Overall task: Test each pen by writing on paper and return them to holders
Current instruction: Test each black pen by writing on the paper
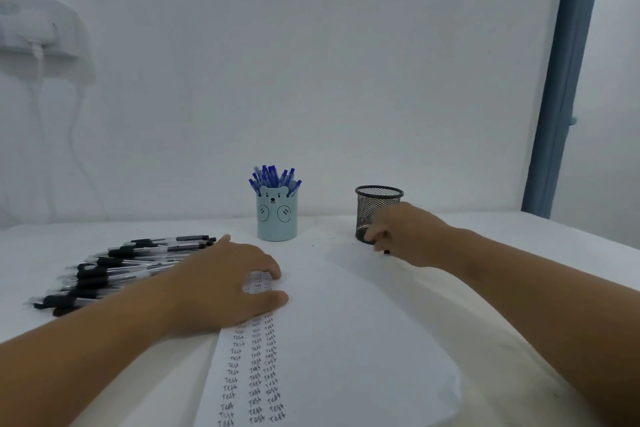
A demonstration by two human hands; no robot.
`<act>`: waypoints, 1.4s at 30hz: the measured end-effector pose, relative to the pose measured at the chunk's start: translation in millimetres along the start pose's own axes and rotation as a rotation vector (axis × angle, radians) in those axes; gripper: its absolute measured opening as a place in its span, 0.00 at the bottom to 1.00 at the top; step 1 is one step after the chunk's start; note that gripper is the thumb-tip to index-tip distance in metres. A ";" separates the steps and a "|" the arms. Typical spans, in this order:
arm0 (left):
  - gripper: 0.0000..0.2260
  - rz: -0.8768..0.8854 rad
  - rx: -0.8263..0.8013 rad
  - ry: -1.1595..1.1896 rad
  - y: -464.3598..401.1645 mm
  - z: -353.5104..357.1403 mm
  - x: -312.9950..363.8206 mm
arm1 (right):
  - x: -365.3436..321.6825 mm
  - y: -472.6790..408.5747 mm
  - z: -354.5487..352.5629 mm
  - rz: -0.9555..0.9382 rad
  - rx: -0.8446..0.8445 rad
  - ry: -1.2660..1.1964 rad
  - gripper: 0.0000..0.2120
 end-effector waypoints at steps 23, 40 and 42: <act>0.10 -0.193 -0.073 0.387 19.5 -35.0 -102.6 | -126.4 -77.8 73.4 -0.355 -0.297 -0.652 0.10; 0.14 -0.427 0.542 0.865 16.7 -55.0 -107.5 | -125.7 -67.2 83.2 -0.362 -0.062 -0.681 0.05; 0.15 -0.462 0.643 1.190 15.2 -56.3 -110.4 | -125.9 -66.6 83.4 -0.356 -0.060 -0.684 0.05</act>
Point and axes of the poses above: each hand's wrist, its own y-axis away from the middle knuckle, its own z-axis out of the palm, x = y × z, the point moved 4 cm from there along -y, towards the middle knuckle, and after that the axes turned 10 degrees about -y, right-handed, at the moved point
